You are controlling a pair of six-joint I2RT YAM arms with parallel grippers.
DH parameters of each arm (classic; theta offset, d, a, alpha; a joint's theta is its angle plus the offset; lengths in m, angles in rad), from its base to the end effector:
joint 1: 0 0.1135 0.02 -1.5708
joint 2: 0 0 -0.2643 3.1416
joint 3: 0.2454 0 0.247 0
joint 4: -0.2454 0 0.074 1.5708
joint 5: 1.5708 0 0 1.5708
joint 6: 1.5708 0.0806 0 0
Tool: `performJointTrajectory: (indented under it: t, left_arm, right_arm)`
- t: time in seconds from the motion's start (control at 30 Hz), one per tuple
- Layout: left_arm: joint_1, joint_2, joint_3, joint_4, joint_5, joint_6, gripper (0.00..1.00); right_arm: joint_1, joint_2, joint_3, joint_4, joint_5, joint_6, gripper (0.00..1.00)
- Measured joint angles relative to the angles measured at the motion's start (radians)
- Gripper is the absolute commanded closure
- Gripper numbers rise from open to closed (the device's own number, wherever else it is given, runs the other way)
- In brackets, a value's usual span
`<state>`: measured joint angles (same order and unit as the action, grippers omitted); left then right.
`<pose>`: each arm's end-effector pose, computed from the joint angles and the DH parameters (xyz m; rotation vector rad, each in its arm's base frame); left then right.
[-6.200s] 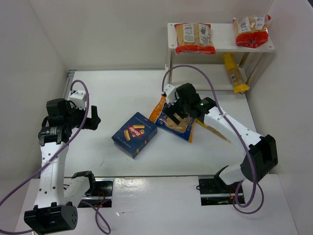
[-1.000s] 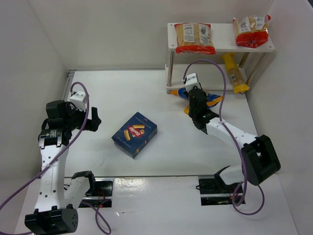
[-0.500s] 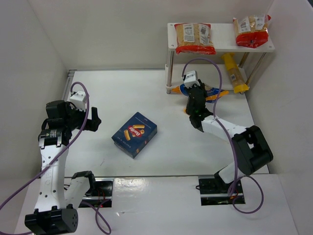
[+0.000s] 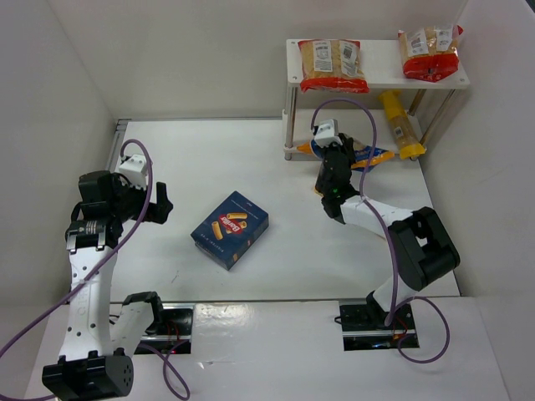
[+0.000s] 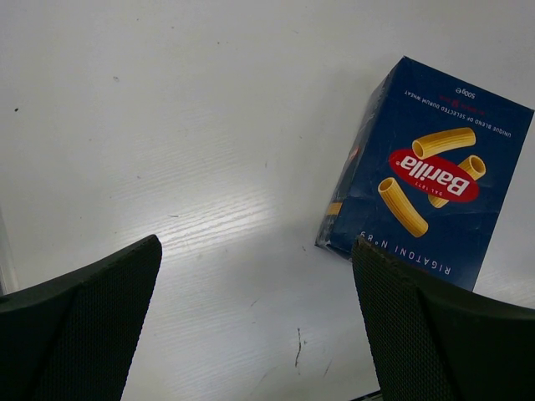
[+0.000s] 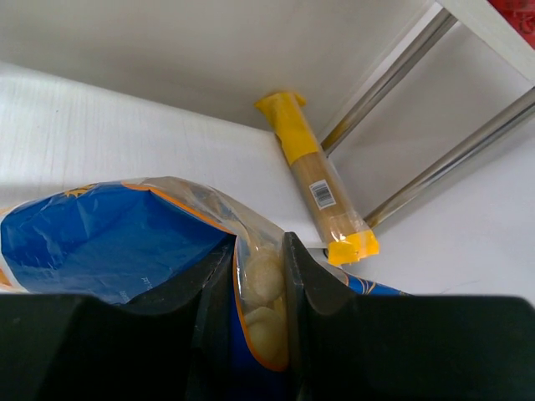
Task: Place and organize the pasta boxes and bags onto the shelf
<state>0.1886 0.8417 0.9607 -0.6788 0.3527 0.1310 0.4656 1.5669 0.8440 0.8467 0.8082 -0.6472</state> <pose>0.2032 0.0104 0.3192 0.1457 2.0927 -0.1834 0.3541 0.1127 0.2803 -0.1610 1.5201 -0.7272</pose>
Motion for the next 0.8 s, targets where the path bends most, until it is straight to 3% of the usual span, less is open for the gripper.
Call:
performJointTrajectory:
  t: [0.37,0.8]
  left_arm:
    - [0.0,0.001,0.0,0.0,0.0,0.0,0.0]
    - [0.0,0.001,0.0,0.0,-0.001,0.0,0.0]
  right_arm:
    - [-0.022,0.009,0.0,0.075,0.009,-0.054,1.0]
    - [-0.048,0.164,0.021,0.232,0.012,-0.133,1.0]
